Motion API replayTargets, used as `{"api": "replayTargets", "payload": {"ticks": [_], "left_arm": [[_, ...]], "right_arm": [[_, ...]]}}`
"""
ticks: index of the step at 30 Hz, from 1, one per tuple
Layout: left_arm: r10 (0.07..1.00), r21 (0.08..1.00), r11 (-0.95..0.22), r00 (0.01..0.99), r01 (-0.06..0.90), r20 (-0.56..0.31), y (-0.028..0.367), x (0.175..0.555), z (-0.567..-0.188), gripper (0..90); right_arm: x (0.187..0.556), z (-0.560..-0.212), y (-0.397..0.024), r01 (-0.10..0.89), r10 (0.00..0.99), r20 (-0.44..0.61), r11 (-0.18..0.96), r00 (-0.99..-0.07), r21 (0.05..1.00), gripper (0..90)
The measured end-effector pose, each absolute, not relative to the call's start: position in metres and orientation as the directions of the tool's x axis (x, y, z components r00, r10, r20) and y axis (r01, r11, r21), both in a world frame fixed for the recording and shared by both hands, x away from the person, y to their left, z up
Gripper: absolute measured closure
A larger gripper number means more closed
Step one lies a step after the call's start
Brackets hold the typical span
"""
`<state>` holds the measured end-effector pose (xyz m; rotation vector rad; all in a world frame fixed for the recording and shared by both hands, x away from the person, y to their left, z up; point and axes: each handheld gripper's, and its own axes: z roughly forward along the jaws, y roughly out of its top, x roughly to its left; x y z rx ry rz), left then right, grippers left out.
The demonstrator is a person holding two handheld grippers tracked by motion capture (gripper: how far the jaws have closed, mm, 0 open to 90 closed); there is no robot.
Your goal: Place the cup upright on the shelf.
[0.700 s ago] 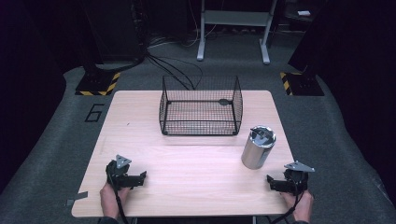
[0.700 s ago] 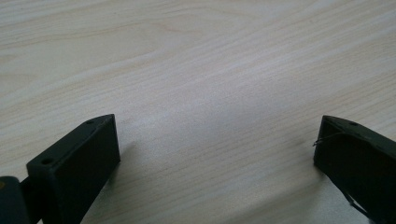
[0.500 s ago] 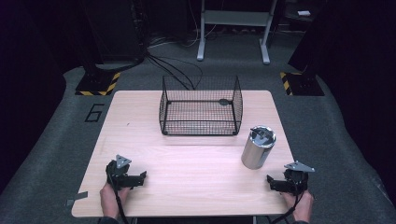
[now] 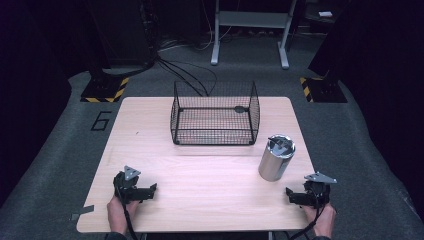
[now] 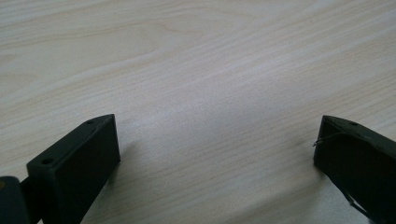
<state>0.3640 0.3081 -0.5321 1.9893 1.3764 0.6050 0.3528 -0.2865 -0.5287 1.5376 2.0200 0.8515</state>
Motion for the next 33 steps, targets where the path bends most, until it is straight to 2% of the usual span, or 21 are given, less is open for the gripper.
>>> {"api": "replayTargets", "payload": {"ticks": [15,33], "left_arm": [[0.938,0.723,-0.249,0.346,0.645,0.014,0.308,0.364,-0.532,0.1],[0.938,0.722,-0.249,0.346,0.645,0.014,0.308,0.364,-0.532,0.2]], "right_arm": [[0.345,-0.501,-0.283,0.657,0.962,0.05,0.145,-0.268,0.74,0.0],[0.354,-0.456,-0.258,0.593,0.936,0.059,0.171,-0.348,0.787,0.0]]}}
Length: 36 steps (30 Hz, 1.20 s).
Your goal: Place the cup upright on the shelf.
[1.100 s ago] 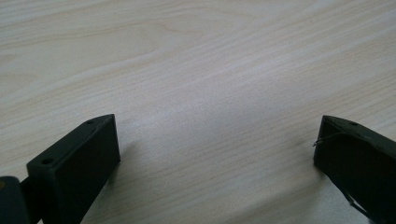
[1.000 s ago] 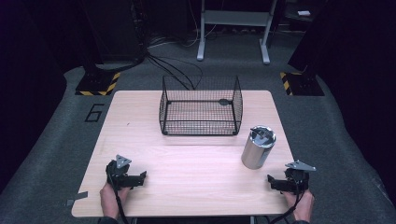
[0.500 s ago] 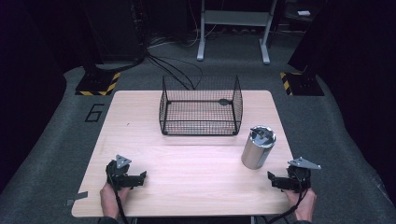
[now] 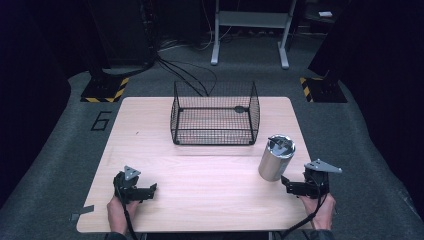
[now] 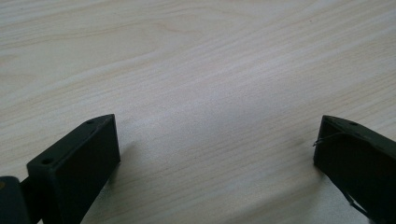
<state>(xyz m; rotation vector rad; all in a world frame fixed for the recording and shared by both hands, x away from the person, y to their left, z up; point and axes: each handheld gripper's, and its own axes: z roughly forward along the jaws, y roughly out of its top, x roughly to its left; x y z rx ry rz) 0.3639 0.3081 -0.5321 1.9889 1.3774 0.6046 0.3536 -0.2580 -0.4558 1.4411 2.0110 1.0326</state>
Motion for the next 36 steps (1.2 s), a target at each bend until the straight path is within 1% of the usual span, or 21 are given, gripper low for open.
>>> {"api": "replayTargets", "payload": {"ticks": [17,36], "left_arm": [[0.938,0.722,-0.248,0.345,0.646,0.014,0.308,0.364,-0.532,0.2],[0.94,0.723,-0.241,0.341,0.647,0.008,0.308,0.364,-0.532,0.2]], "right_arm": [[0.376,-0.426,-0.239,0.553,0.922,0.036,0.199,-0.384,0.809,0.0],[0.4,-0.421,-0.226,0.544,0.904,0.061,0.2,-0.423,0.815,0.0]]}}
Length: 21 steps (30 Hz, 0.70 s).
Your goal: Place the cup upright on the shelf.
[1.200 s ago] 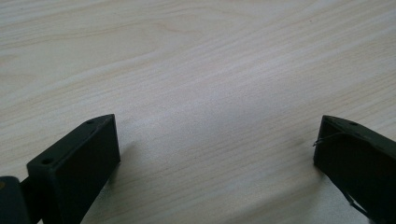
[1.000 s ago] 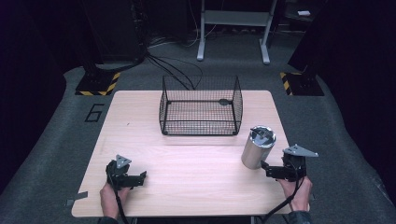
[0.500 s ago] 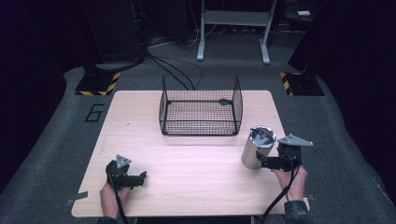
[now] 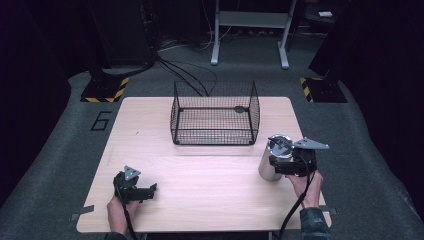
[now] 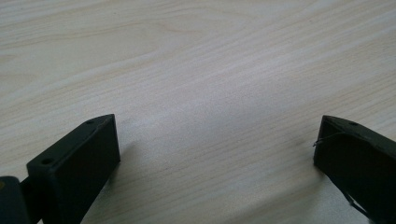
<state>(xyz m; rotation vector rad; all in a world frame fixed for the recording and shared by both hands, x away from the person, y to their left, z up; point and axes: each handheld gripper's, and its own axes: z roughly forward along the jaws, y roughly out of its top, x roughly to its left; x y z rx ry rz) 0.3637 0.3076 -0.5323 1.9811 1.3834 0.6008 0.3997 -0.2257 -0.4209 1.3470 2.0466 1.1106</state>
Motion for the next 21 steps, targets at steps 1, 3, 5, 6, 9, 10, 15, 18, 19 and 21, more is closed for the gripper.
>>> {"api": "replayTargets", "payload": {"ticks": [1,3,5,6,9,10,15,18,19,21], "left_arm": [[0.94,0.723,-0.241,0.341,0.647,0.008,0.308,0.364,-0.532,0.2],[0.94,0.723,-0.242,0.342,0.647,0.008,0.308,0.364,-0.532,0.2],[0.94,0.723,-0.242,0.342,0.647,0.008,0.308,0.364,-0.532,0.2],[0.94,0.723,-0.242,0.342,0.647,0.008,0.308,0.364,-0.532,0.2],[0.94,0.723,-0.241,0.342,0.647,0.008,0.308,0.364,-0.532,0.2],[0.94,0.723,-0.241,0.341,0.647,0.008,0.308,0.364,-0.532,0.2],[0.94,0.723,-0.241,0.342,0.648,0.007,0.308,0.364,-0.532,0.2],[0.94,0.723,-0.241,0.342,0.648,0.008,0.308,0.364,-0.532,0.1],[0.94,0.723,-0.241,0.342,0.647,0.008,0.308,0.364,-0.532,0.2],[0.94,0.723,-0.242,0.342,0.648,0.008,0.308,0.364,-0.532,0.2]], "right_arm": [[0.4,-0.421,-0.226,0.544,0.904,0.061,0.2,-0.423,0.815,0.0],[0.403,-0.421,-0.225,0.535,0.902,0.057,0.203,-0.429,0.82,0.0],[0.406,-0.421,-0.223,0.535,0.899,0.056,0.206,-0.434,0.819,0.0],[0.407,-0.421,-0.221,0.535,0.901,0.062,0.199,-0.43,0.821,0.0],[0.409,-0.422,-0.22,0.533,0.9,0.057,0.204,-0.431,0.821,0.0],[0.41,-0.422,-0.219,0.534,0.902,0.06,0.199,-0.428,0.822,0.0],[0.413,-0.423,-0.219,0.532,0.902,0.071,0.186,-0.427,0.826,0.0],[0.415,-0.424,-0.219,0.527,0.901,0.064,0.193,-0.43,0.828,0.0],[0.416,-0.425,-0.218,0.525,0.902,0.065,0.189,-0.427,0.83,0.0],[0.417,-0.425,-0.217,0.525,0.903,0.068,0.185,-0.425,0.831,0.0]]}}
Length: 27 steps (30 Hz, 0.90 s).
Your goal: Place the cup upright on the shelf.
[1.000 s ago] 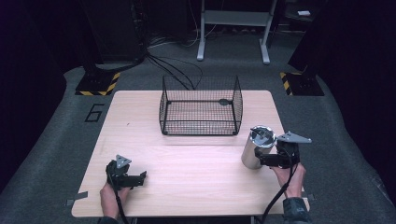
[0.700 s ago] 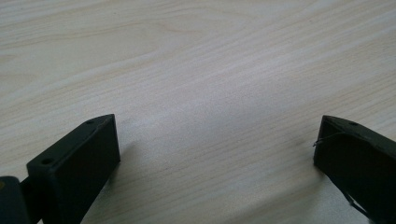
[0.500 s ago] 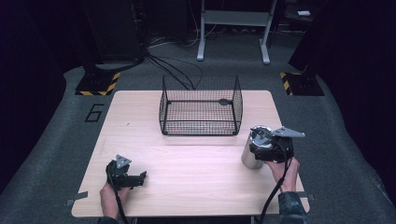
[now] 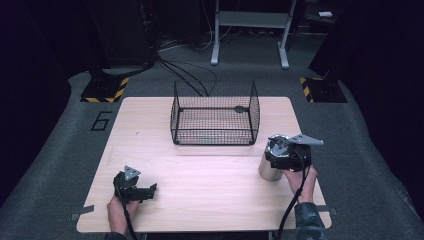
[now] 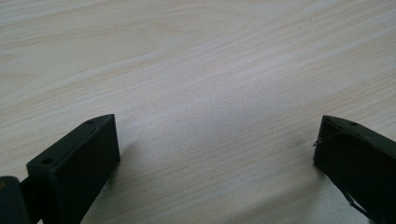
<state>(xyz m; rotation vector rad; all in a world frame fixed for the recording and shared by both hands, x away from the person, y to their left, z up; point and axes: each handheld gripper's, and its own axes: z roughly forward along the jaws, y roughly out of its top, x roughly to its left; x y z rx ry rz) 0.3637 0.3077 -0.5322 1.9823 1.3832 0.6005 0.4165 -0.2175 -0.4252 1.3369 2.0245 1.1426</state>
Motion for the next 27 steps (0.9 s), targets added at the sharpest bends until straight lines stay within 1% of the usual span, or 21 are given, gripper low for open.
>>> {"api": "replayTargets", "payload": {"ticks": [6,9,27], "left_arm": [[0.94,0.723,-0.241,0.341,0.648,0.007,0.3076,0.3637,-0.5323,0.2],[0.94,0.723,-0.241,0.342,0.648,0.008,0.3076,0.3637,-0.5323,0.2],[0.94,0.723,-0.241,0.341,0.647,0.008,0.3076,0.3638,-0.5323,0.2]], "right_arm": [[0.418,-0.4274,-0.2156,0.525,0.907,0.079,0.167,-0.414,0.834,1.0],[0.4177,-0.4278,-0.216,0.512,0.905,0.06,0.182,-0.421,0.84,1.7],[0.4164,-0.4304,-0.2149,0.482,0.909,0.044,0.178,-0.415,0.858,2.9]]}}
